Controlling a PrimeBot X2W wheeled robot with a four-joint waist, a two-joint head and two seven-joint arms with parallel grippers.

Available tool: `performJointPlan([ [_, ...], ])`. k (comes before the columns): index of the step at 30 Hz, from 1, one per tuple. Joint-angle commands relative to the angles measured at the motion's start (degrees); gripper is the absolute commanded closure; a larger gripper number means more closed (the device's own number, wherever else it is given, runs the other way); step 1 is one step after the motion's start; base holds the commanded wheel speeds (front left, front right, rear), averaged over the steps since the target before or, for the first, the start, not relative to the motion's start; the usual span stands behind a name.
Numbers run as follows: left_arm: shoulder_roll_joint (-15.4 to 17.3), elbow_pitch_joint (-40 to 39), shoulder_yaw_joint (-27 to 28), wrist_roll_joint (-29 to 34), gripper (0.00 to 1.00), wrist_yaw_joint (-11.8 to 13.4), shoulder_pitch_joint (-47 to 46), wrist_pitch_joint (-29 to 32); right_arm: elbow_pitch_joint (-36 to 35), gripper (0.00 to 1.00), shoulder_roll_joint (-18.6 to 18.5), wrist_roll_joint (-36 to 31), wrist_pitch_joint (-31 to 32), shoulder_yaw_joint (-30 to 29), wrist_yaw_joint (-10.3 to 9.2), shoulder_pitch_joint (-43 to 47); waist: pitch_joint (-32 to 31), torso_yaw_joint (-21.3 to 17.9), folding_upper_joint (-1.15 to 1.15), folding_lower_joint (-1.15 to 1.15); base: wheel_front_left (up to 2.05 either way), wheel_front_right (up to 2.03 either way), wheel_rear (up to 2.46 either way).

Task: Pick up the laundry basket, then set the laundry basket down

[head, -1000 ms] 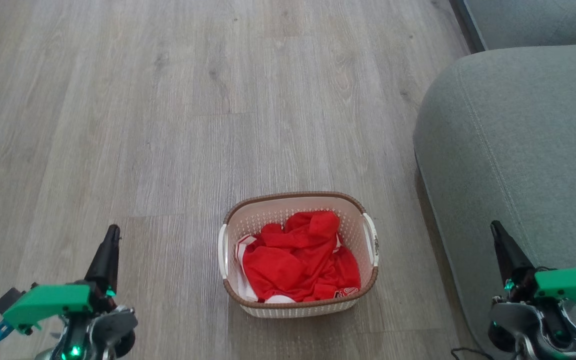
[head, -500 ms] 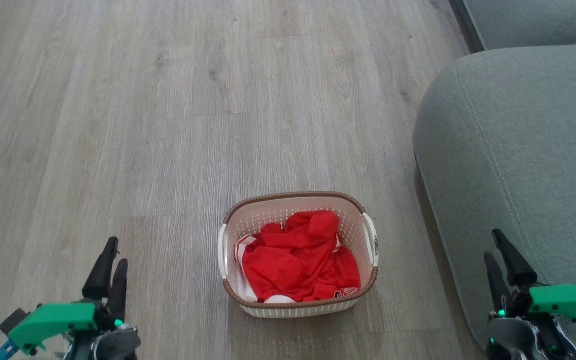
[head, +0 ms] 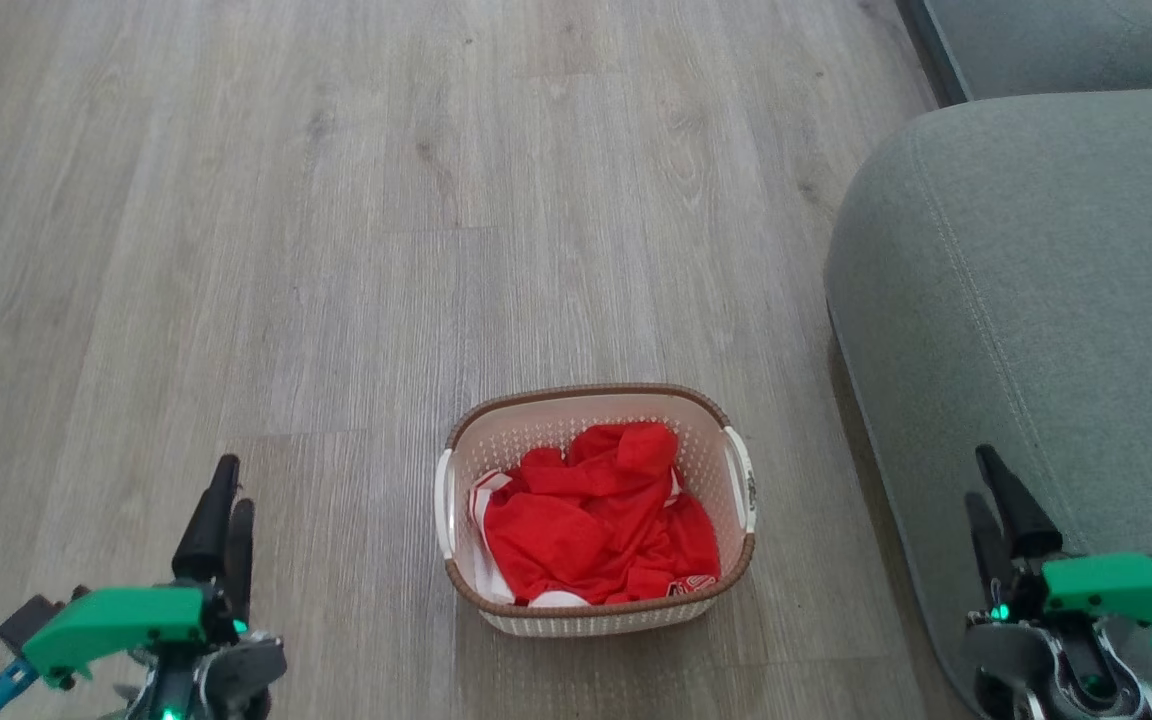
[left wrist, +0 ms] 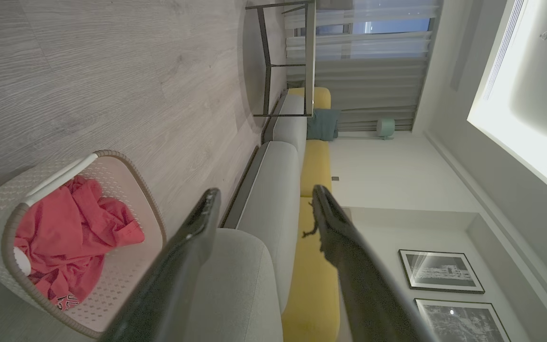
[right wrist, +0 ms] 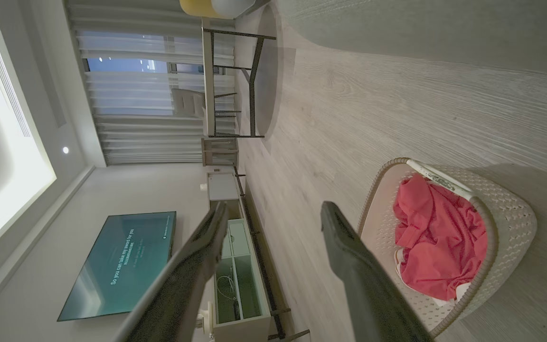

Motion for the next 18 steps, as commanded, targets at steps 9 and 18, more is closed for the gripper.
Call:
performJointPlan([
  [9, 2.5, -3.0, -1.2, 5.7, 0.0, -0.1, -5.0, -2.6, -1.0, 0.0, -3.0, -6.9, -2.6, 1.9, -0.02, -5.0, -0.1, -0.2, 0.0, 0.0, 0.0, 0.0, 0.0],
  [18, 4.1, -3.5, -2.9, 15.7, 0.0, 1.1, -6.9, -4.3, -0.5, 0.0, -3.7, -17.3, -4.1, 2.1, -0.03, -7.0, -0.3, -0.4, 0.0, 0.0, 0.0, 0.0, 0.0],
])
